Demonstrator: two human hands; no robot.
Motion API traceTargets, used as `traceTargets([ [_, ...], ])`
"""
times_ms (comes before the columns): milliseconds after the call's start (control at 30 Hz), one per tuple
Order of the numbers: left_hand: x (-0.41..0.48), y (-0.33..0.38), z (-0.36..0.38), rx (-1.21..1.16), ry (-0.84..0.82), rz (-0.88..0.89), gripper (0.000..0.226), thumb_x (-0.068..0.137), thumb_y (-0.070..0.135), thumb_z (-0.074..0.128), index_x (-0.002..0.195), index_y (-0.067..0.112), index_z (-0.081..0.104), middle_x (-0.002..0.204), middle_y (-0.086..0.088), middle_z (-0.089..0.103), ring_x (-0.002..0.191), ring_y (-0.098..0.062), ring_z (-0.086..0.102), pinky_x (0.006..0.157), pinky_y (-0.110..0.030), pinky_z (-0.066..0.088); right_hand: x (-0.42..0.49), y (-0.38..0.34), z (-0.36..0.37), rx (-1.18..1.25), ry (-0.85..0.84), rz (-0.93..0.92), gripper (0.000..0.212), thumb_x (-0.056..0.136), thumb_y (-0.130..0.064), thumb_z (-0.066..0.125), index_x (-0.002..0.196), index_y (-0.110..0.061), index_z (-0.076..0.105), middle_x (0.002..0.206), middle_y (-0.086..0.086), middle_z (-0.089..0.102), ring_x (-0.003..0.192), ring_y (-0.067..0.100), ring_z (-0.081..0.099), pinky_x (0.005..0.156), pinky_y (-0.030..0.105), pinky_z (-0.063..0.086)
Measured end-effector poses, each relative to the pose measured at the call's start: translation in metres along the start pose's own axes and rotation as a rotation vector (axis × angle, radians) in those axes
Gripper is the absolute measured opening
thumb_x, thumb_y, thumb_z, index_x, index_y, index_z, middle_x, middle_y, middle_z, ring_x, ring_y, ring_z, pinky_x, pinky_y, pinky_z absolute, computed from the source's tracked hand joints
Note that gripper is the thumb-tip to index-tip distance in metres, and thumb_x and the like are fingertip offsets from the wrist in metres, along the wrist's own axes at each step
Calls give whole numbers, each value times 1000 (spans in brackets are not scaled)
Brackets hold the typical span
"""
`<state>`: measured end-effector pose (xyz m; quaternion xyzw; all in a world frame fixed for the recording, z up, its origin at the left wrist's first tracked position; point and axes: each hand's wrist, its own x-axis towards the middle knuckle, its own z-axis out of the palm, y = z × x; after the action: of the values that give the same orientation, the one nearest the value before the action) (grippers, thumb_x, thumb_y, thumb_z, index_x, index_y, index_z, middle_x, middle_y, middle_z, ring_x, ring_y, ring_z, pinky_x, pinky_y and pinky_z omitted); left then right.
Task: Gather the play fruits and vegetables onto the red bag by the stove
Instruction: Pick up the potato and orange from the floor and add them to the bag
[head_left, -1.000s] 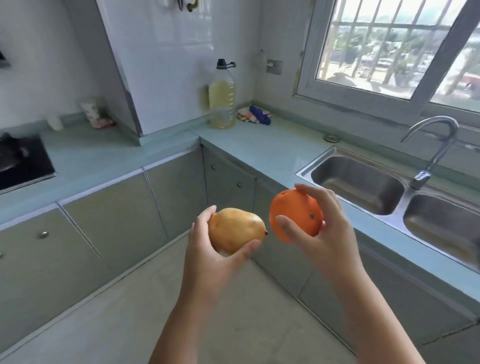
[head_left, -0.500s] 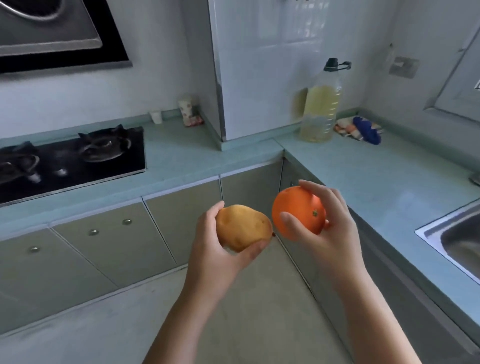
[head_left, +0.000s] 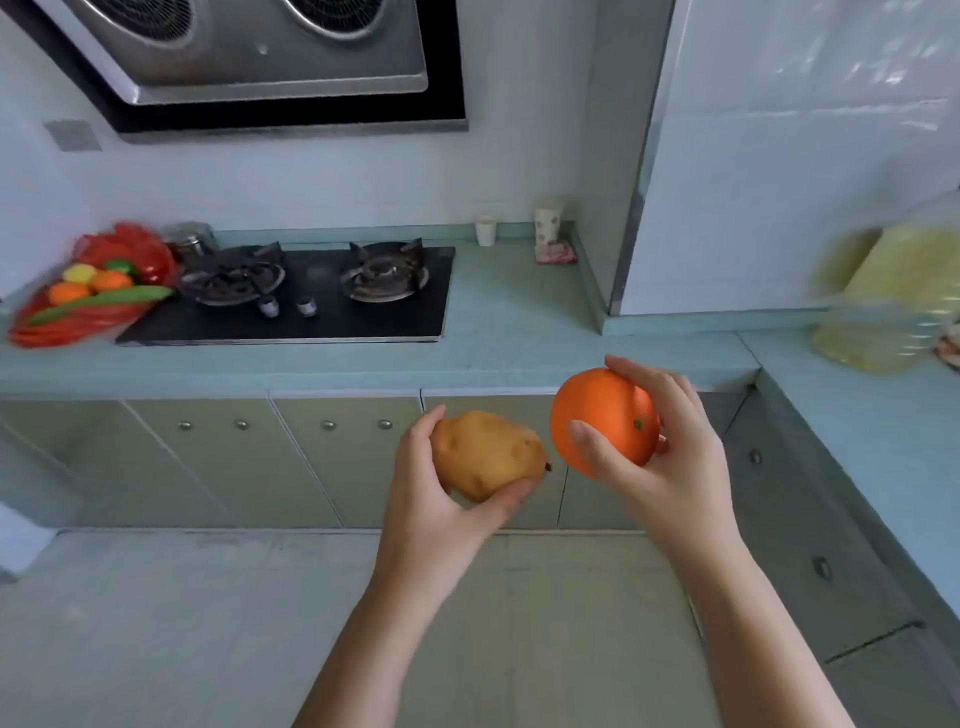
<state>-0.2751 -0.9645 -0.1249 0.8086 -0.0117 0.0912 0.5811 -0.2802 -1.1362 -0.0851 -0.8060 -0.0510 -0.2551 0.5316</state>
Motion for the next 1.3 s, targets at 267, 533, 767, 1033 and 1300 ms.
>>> traceTargets([
  [267,12,-28,-51,-49,187,-42,82,41,61,76,113,53,36,121,22,45,110,-12,55,94,-40,47,21,-9,64,41,-165,-65,52,61,-53,61,110,-39,52,109,-17,51,97,-4,48,74,3,36],
  [533,28,-63,-122,-47,312,-82,81,40,61,77,111,56,36,122,18,47,112,-12,54,94,-40,47,29,-33,149,80,-279,-115,51,60,-52,60,109,-38,51,107,-17,50,93,-7,47,72,3,36],
  [767,45,-97,-210,-73,409,-122,82,38,60,76,110,56,37,118,28,41,111,-12,53,92,-36,49,35,-68,247,105,-372,-153,53,60,-51,60,110,-38,49,112,-18,51,98,-9,46,72,3,37],
  [1033,66,-139,-337,-69,522,-137,92,43,53,85,121,47,38,122,14,44,111,-17,53,91,-33,48,30,-126,380,133,-513,-208,46,63,-38,69,100,-48,45,107,-22,48,96,-12,45,73,2,35],
  [1300,54,-180,-429,-71,629,-178,87,58,28,84,129,35,35,126,13,37,114,-9,46,88,-24,45,2,-166,483,149,-640,-215,47,61,-36,69,100,-49,46,111,-17,50,97,-13,44,72,0,34],
])
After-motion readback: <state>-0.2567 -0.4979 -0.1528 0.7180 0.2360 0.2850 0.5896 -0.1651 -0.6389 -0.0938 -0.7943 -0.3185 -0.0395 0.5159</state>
